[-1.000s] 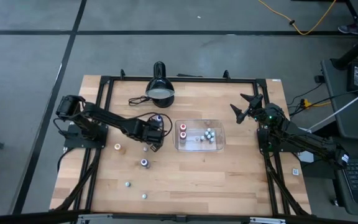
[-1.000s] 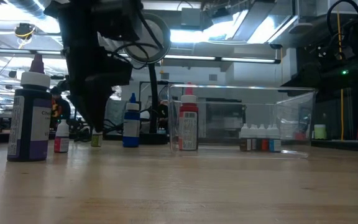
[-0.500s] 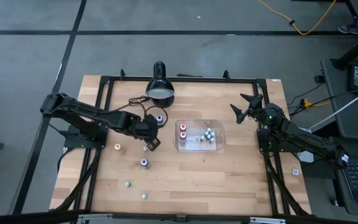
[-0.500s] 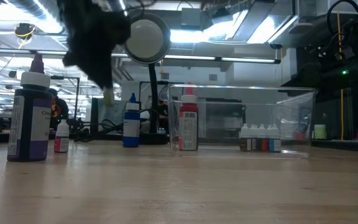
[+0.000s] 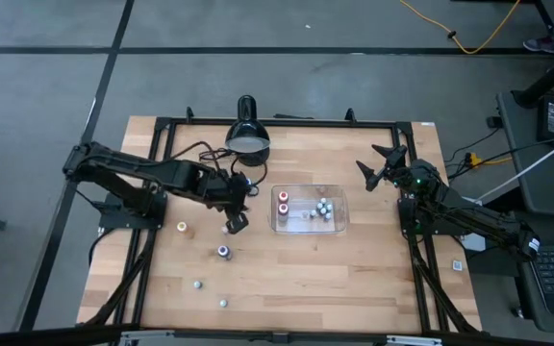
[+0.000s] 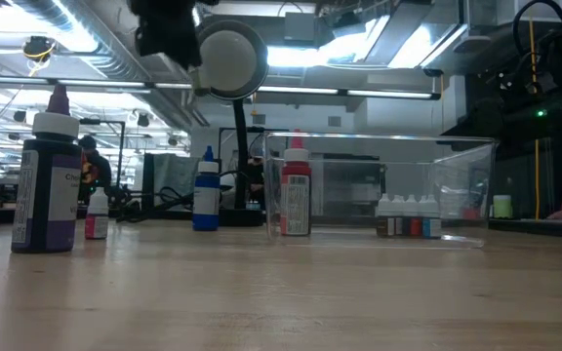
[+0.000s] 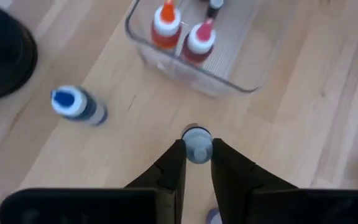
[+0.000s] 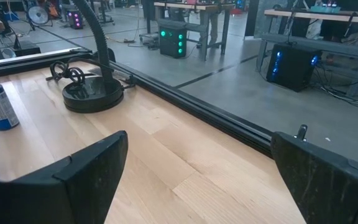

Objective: Pick & Place food coloring
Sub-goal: Put the small green food coloring bottle into the transparent bin

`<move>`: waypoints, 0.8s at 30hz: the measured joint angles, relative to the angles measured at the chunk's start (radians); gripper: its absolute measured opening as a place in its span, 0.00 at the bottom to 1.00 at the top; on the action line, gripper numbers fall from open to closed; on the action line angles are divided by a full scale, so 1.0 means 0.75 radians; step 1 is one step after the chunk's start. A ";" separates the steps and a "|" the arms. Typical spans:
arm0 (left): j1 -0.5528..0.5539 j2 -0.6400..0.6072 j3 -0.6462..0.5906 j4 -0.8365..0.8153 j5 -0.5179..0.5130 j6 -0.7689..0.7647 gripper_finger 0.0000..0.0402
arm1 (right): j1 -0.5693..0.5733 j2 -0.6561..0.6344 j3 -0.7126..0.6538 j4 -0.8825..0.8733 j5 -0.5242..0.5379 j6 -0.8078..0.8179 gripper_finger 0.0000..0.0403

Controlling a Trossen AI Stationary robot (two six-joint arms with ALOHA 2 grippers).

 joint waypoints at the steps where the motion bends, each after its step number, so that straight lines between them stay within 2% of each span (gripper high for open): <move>1: 0.000 0.015 0.023 -0.003 0.000 0.012 0.15 | 0.000 0.000 0.000 0.000 0.000 0.000 0.98; 11: 0.000 0.241 0.296 -0.020 -0.003 0.086 0.15 | 0.000 0.000 0.000 0.000 0.000 0.001 0.98; 24: 0.022 0.612 0.725 -0.021 -0.010 0.205 0.15 | 0.000 0.000 0.000 0.000 0.000 0.004 0.98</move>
